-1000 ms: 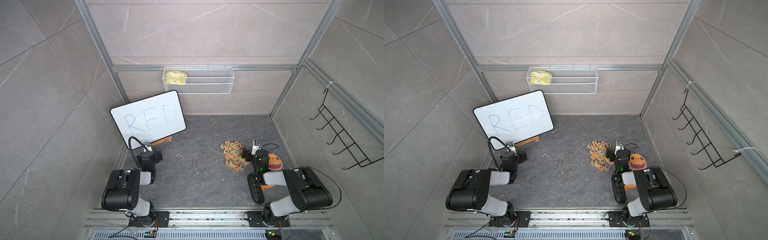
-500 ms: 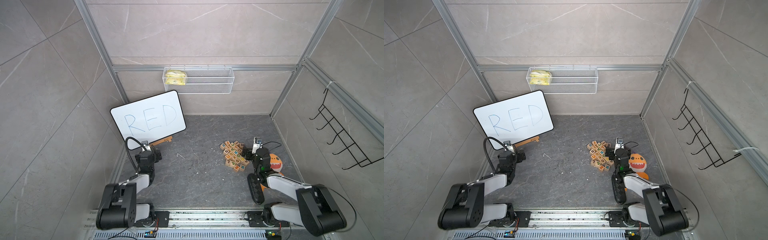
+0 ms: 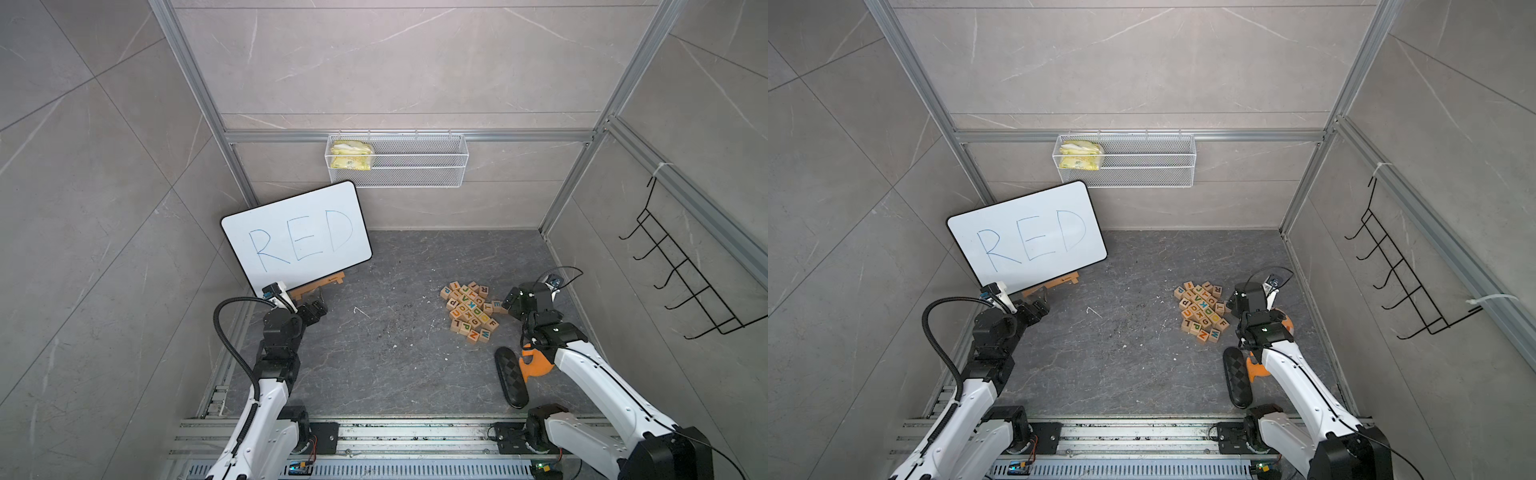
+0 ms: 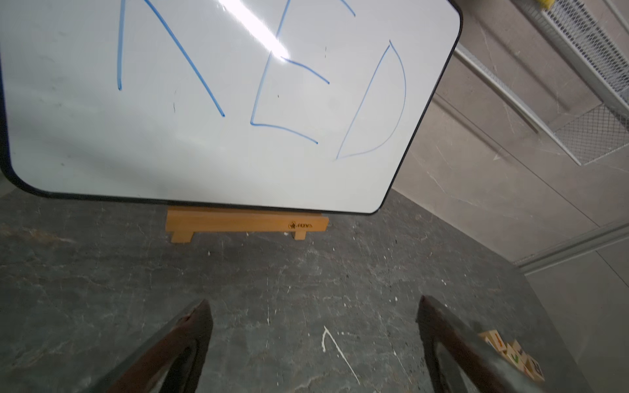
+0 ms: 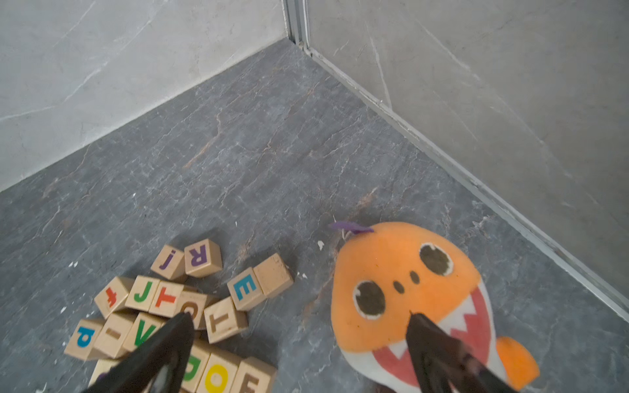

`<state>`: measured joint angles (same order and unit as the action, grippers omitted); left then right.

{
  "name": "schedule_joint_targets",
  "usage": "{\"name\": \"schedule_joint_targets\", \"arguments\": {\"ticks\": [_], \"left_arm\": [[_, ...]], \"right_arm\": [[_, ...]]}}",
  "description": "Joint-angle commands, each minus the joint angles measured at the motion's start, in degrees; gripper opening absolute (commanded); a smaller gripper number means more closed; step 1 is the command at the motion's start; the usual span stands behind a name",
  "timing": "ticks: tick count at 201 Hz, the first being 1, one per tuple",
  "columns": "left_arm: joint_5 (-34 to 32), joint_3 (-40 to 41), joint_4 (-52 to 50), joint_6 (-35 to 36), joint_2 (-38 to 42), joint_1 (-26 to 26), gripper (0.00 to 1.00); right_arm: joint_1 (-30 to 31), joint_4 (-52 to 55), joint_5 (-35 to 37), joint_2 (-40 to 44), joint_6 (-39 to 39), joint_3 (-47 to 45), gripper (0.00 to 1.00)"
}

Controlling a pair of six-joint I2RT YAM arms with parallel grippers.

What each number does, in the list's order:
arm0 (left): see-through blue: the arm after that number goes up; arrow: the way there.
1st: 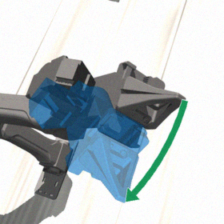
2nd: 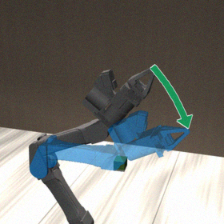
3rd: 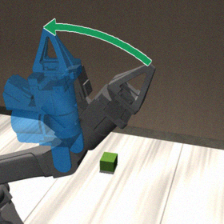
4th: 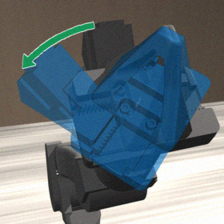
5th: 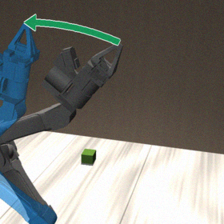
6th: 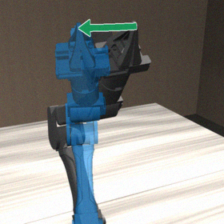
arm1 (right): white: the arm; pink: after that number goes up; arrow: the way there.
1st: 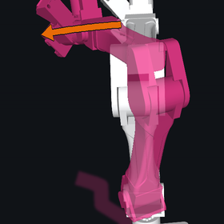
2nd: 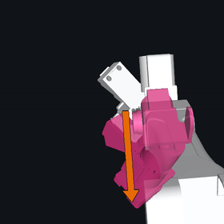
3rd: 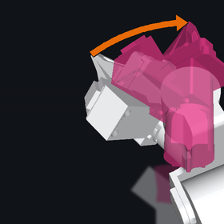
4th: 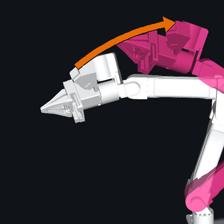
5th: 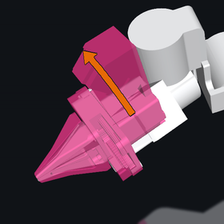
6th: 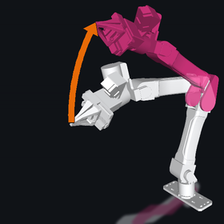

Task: Assemble the uppercase word "red" with letter blocks
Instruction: Pick up the letter block from the center of the board.

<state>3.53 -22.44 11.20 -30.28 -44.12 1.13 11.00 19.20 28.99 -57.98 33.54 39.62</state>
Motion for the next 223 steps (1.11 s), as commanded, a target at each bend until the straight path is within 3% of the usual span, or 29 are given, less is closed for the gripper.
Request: {"name": "schedule_joint_targets", "arguments": {"ticks": [1, 19, 45, 76, 105, 137, 157, 223], "left_arm": [[7.5, -6.9, -8.6, -1.9, 0.4, 1.9, 0.93], [5.7, -11.7, -13.1, 0.0, -0.9, 8.5, 0.93], [-1.8, -23.2, -24.2, 5.4, -7.0, 24.1, 0.93], [1.7, -36.4, -35.7, 10.5, -17.0, 36.1, 0.93], [3.9, -43.0, -43.6, 13.6, -23.0, 40.2, 0.91], [5.6, -38.9, -41.8, 19.5, -24.1, 41.2, 0.91], [0.8, -35.8, -39.7, 16.6, -23.0, 41.1, 0.90], [1.0, -32.1, -35.8, 16.0, -20.1, 41.2, 0.91]], "right_arm": [[0.0, 6.9, -7.1, 2.7, 0.9, 3.1, 1.00], [0.0, 8.6, -10.9, 3.0, -0.3, 4.6, 1.00], [0.0, 9.6, -14.6, 3.3, -2.0, 6.2, 1.00], [0.0, 6.3, -19.6, 5.3, -3.4, 3.3, 0.99], [0.0, 3.9, -20.8, 7.0, -3.7, 0.4, 0.98], [0.1, 3.7, -21.0, 6.1, -3.4, 0.1, 0.97], [0.1, 3.7, -20.8, 5.4, -3.3, -0.1, 0.95], [0.1, 2.9, -21.0, 4.9, -3.0, -0.7, 0.85]]}}
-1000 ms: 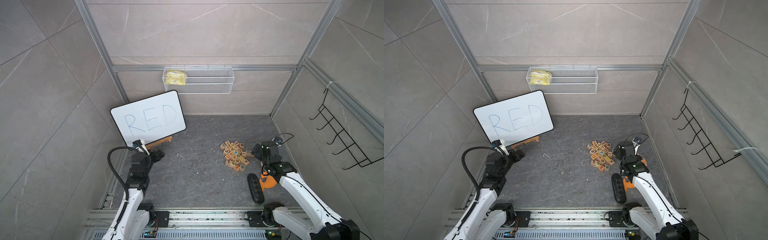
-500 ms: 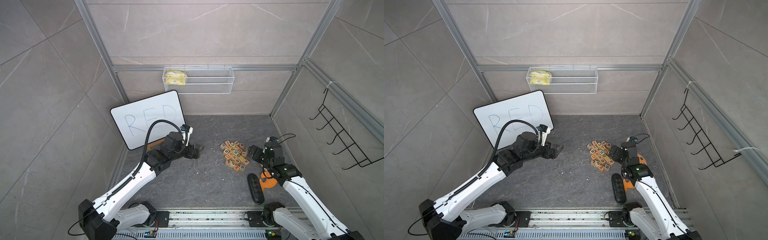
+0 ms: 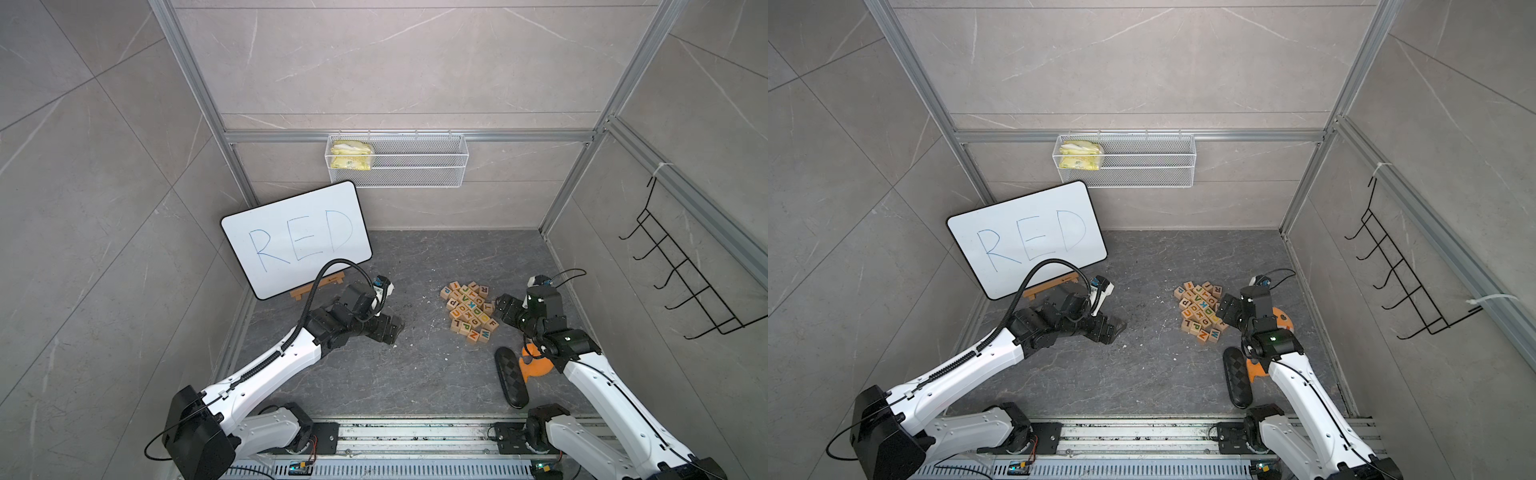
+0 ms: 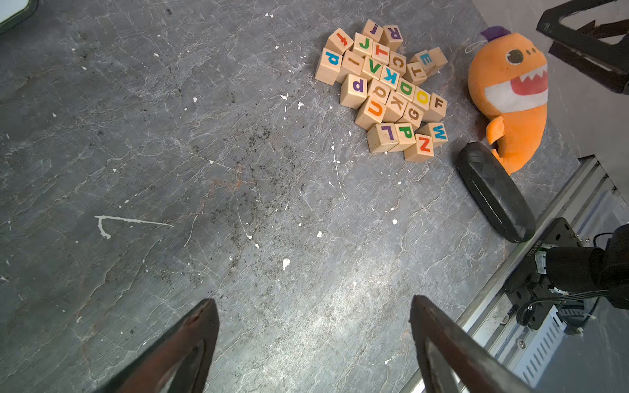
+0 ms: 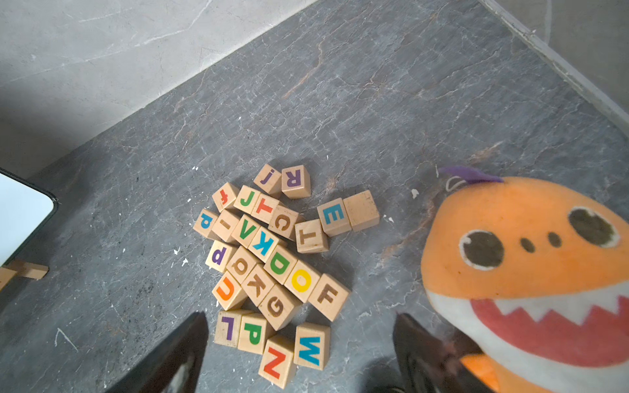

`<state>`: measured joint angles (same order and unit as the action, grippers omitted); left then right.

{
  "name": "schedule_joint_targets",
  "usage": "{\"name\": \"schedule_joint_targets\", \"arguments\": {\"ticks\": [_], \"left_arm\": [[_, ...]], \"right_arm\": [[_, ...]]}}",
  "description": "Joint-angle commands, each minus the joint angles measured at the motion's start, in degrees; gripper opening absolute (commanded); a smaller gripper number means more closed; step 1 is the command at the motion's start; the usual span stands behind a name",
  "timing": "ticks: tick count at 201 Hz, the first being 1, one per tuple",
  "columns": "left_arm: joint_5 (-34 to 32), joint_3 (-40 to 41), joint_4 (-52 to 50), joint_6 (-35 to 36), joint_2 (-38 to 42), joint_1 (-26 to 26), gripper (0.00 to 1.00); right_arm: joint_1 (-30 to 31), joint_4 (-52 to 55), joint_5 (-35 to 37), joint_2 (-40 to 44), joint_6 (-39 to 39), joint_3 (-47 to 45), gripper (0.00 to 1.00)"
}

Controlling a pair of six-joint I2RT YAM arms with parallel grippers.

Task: Assemble the uppercase word "red" with letter blocks
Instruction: Pick up the letter block from the center of the board.

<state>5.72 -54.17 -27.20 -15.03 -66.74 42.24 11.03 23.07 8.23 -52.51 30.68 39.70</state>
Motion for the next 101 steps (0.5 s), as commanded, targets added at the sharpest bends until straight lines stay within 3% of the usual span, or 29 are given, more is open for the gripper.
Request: {"name": "schedule_joint_targets", "arguments": {"ticks": [1, 101], "left_arm": [[-1.2, -0.4, 2.7, 0.7, 2.6, 0.0, 0.91], [-3.5, 1.6, 3.5, 1.0, 4.5, 0.0, 0.91]], "right_arm": [[0.1, -0.9, -0.2, -0.6, -0.2, -0.8, 0.85], [0.1, -2.3, -3.0, -2.4, -1.0, -1.0, 0.78]]}}
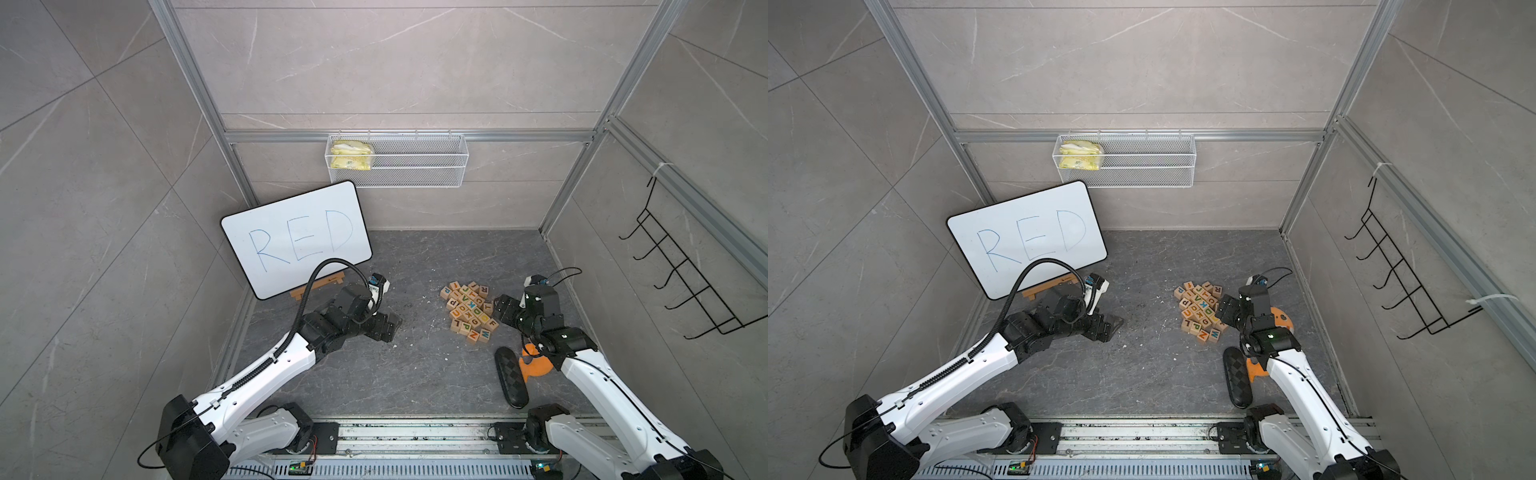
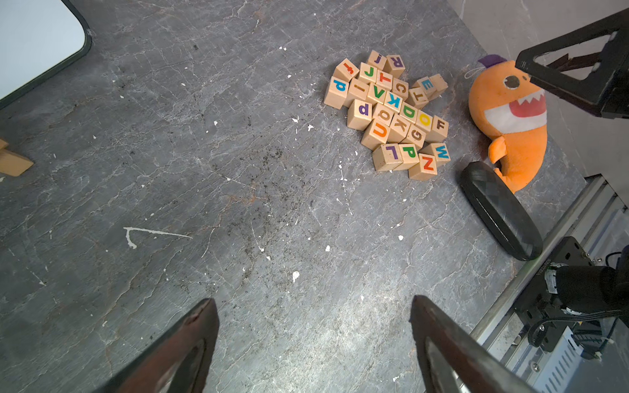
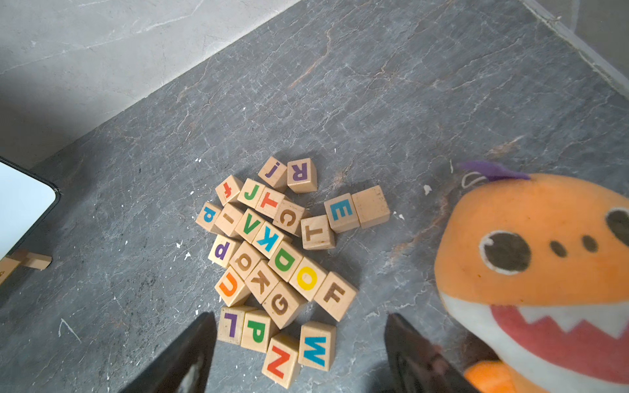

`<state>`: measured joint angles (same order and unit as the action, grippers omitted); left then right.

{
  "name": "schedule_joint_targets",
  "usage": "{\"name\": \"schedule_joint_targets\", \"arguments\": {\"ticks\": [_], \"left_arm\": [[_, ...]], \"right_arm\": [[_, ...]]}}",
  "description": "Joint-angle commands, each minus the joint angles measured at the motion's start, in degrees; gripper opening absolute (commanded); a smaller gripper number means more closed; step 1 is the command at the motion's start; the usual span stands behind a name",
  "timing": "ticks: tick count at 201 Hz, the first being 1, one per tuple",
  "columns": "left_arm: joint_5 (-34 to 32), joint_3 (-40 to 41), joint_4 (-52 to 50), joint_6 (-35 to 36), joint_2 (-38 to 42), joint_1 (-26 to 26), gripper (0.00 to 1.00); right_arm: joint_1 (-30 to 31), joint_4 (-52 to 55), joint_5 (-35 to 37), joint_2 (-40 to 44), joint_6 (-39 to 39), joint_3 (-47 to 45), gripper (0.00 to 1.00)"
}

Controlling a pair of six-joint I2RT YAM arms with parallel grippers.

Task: Assemble the uppercase word "red" with letter blocks
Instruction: Pick up the letter block from the center of the board.

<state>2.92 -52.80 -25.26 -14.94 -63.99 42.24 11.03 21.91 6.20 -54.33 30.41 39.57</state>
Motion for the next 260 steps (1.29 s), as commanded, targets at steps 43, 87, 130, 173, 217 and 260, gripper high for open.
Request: {"name": "schedule_joint_targets", "arguments": {"ticks": [43, 87, 130, 173, 217, 260], "left_arm": [[-0.3, 0.3, 1.5, 0.7, 2.2, 0.0, 0.92], [-0.7, 0.8, 2.0, 0.9, 2.3, 0.0, 0.92], [-1.7, 0.9, 1.9, 1.4, 2.1, 0.1, 0.92], [-1.9, 0.8, 1.6, 1.4, 1.6, 0.0, 0.92], [-2.9, 0.4, 0.9, 1.3, 1.6, 0.0, 0.92], [-3.3, -0.1, 0.1, 0.9, 1.3, 0.1, 0.92]], "right_arm": [[0.2, -2.2, -2.0, -1.4, -1.3, -1.2, 0.75], [0.9, -3.0, -4.2, -2.4, -2.1, -0.9, 0.71], [2.2, -2.9, -5.5, -5.3, -2.7, 0.1, 0.63], [3.9, -2.1, -4.5, -7.8, -2.8, 1.2, 0.63], [4.4, -1.7, -2.4, -8.2, -2.7, 1.3, 0.63], [4.4, -2.0, -1.7, -8.8, -2.6, 1.1, 0.58]]}}
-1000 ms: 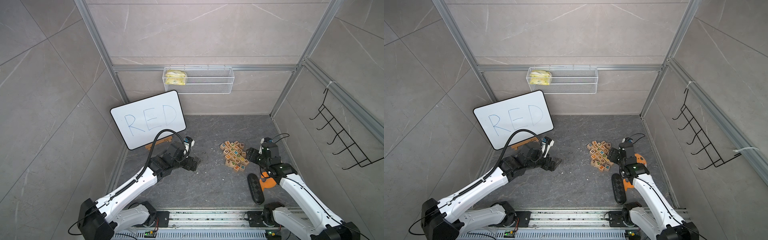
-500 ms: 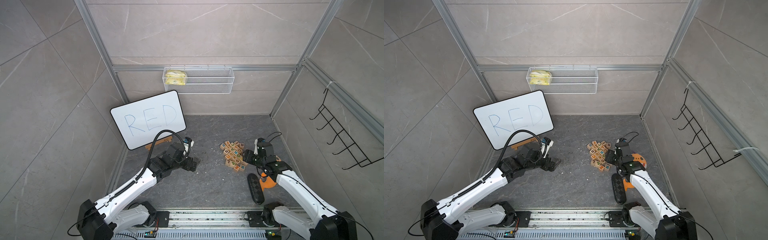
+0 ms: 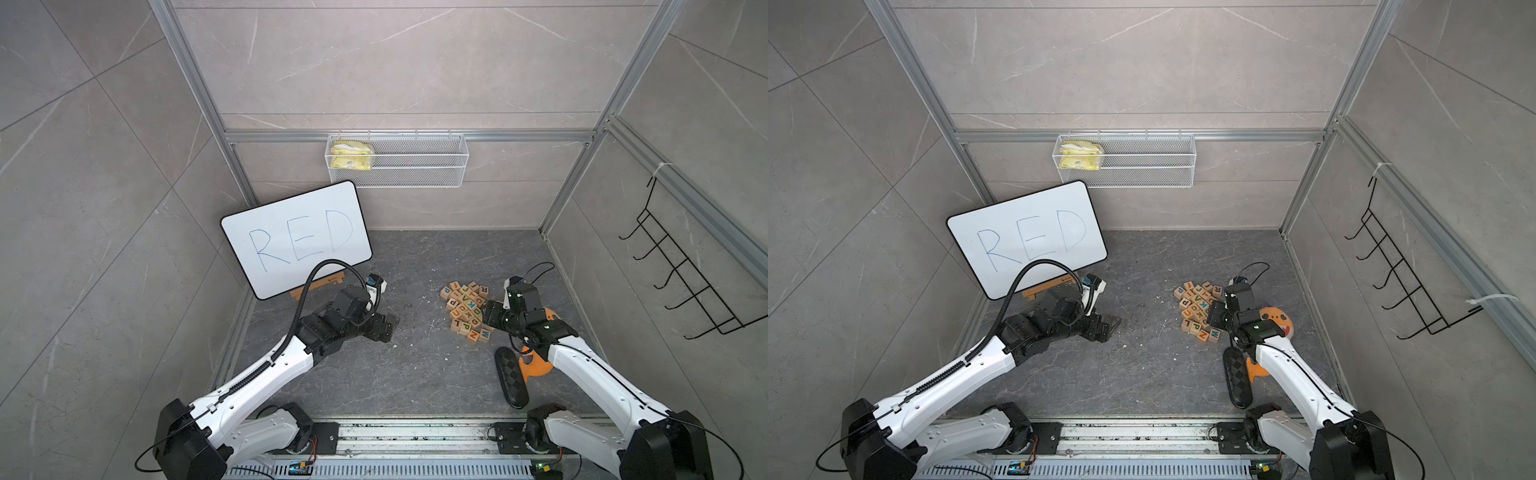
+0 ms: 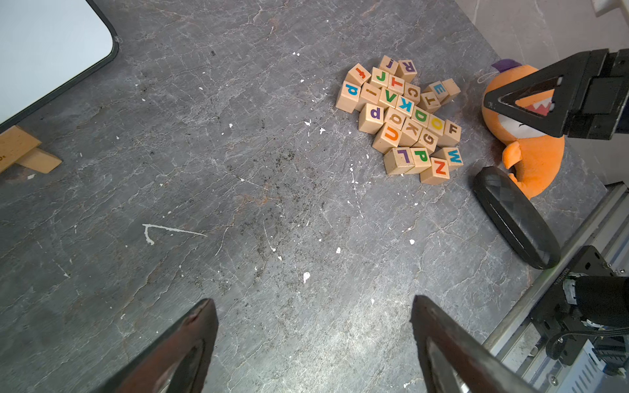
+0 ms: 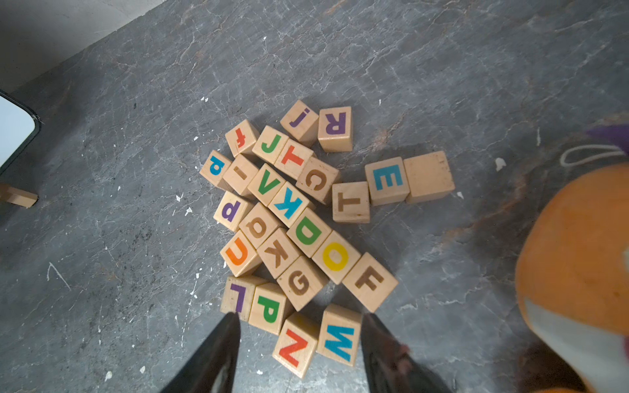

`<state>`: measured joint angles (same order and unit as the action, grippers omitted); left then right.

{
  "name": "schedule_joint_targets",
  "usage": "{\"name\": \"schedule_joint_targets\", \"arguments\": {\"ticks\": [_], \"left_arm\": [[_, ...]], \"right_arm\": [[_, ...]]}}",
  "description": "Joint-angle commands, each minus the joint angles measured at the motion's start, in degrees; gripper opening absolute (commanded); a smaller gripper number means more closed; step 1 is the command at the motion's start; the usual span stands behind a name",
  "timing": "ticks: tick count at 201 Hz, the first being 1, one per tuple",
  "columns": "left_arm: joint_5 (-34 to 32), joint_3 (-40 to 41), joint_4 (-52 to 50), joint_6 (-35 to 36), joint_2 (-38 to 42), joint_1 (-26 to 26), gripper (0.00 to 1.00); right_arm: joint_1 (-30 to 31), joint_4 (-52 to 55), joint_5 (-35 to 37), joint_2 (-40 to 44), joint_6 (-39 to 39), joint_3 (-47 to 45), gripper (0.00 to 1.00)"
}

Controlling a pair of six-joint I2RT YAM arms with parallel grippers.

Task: Assemble the uppercase word "red" with letter blocks
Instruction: Pick up the letter block from the center of the board.

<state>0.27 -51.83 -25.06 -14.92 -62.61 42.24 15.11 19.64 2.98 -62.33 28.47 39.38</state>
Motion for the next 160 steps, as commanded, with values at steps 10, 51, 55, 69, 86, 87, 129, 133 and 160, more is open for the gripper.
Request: {"name": "schedule_joint_targets", "arguments": {"ticks": [10, 51, 55, 69, 86, 87, 129, 133, 160], "left_arm": [[-0.8, -1.1, -0.2, 0.9, -0.1, 0.0, 0.92], [-1.0, -1.0, -0.3, 0.7, 0.4, 0.0, 0.92], [-1.0, -1.0, -0.3, 0.6, 0.3, 0.1, 0.92], [-1.0, -1.0, -0.3, 0.4, 0.4, 0.0, 0.92], [-0.8, -1.0, -0.3, 0.3, 0.4, 0.1, 0.92], [-0.8, -1.0, -0.3, 0.3, 0.4, 0.0, 0.92], [-1.6, -0.9, -0.2, 0.5, 0.4, 0.0, 0.93], [-1.7, -0.9, -0.3, 0.5, 0.3, 0.0, 0.92], [-2.1, -0.9, -0.3, 0.6, 0.2, 0.1, 0.93]], "right_arm": [[0.3, 0.4, 1.5, -1.2, -0.5, 1.4, 0.58], [0.4, 0.1, 1.6, -1.7, -0.5, 1.4, 0.59], [0.4, 0.1, 1.7, -1.8, -0.4, 1.4, 0.59], [0.4, 0.1, 1.8, -1.9, -0.4, 1.5, 0.60], [0.5, 0.1, 2.1, -1.8, -0.4, 1.5, 0.60], [0.5, 0.2, 2.0, -1.8, -0.4, 1.5, 0.60], [0.7, 0.9, 4.6, -1.4, 0.6, 3.3, 0.61], [0.7, 1.2, 5.1, -1.7, 1.1, 4.1, 0.62], [0.7, 5.9, 4.9, -6.6, 1.7, 12.8, 0.64]]}}
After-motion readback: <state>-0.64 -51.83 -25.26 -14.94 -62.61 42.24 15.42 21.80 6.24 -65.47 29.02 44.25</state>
